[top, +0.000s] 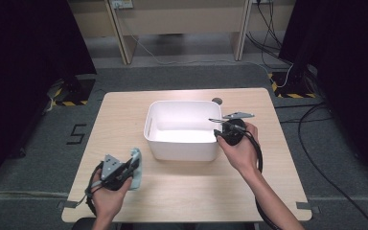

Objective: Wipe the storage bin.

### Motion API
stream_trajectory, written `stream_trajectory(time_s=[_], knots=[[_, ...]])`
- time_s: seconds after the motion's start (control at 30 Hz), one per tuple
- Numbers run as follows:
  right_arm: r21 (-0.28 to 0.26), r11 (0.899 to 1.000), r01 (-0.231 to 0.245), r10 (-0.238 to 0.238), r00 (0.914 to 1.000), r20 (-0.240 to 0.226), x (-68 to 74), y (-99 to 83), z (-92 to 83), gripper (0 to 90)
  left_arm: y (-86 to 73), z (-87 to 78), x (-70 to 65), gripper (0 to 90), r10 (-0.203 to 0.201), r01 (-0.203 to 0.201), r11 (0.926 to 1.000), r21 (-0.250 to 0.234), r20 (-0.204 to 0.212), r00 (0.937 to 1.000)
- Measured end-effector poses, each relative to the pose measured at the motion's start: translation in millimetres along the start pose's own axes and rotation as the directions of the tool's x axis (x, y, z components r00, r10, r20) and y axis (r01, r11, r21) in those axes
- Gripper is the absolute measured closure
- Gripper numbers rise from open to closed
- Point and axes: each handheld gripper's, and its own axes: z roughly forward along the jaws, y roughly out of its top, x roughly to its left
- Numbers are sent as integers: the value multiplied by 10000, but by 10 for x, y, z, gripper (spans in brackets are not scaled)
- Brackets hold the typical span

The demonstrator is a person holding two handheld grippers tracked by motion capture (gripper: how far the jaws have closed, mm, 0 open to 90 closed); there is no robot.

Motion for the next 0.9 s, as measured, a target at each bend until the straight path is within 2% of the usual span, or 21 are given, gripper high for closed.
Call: stream_trajectory(time_s=[0.17, 0.3, 0.4, 0.5, 0.57, 0.6, 0.67, 0.77, 0.83, 0.9], knots=[[228, 9997, 6, -5, 10000, -43, -25, 40, 13, 677, 1, -89, 185, 801, -160, 158, 9999, -58, -430, 9989], [465, 9986, 233, -237, 9997, 90, -29, 84, 30, 721, 31, -60, 267, 800, -270, 264, 9996, -134, -501, 9984], [691, 9966, 449, -457, 9989, 113, -20, 129, 51, 787, 72, -13, 289, 800, -334, 325, 9993, -196, -444, 9985], [718, 9940, 830, -848, 9961, 230, -21, 163, 84, 864, 118, 24, 272, 799, -184, 185, 9998, 18, -251, 9995], [795, 9910, 1074, -1100, 9935, 283, -23, 182, 86, 869, 144, 39, 262, 799, -106, 107, 9999, 42, -146, 9998], [798, 9911, 1063, -1082, 9939, 205, -20, 185, 70, 859, 156, 46, 262, 799, -111, 112, 9999, 35, -108, 9999], [308, 9932, 1119, -1121, 9937, 75, -24, 184, -15, 826, 184, 68, 275, 799, -26, 26, 10000, 18, -105, 9999], [-149, 9949, 999, -998, 9950, 92, -56, 168, -230, 859, 230, 143, 300, 799, -4, 5, 10000, 76, -49, 10000], [18, 9967, 816, -816, 9966, 110, -109, 98, -328, 897, 272, 206, 292, 800, 143, -143, 9999, 75, 79, 9999], [369, 9979, 537, -535, 9985, -66, -175, -17, -383, 900, 306, 273, 279, 800, 243, -246, 9996, 138, 214, 9995]])
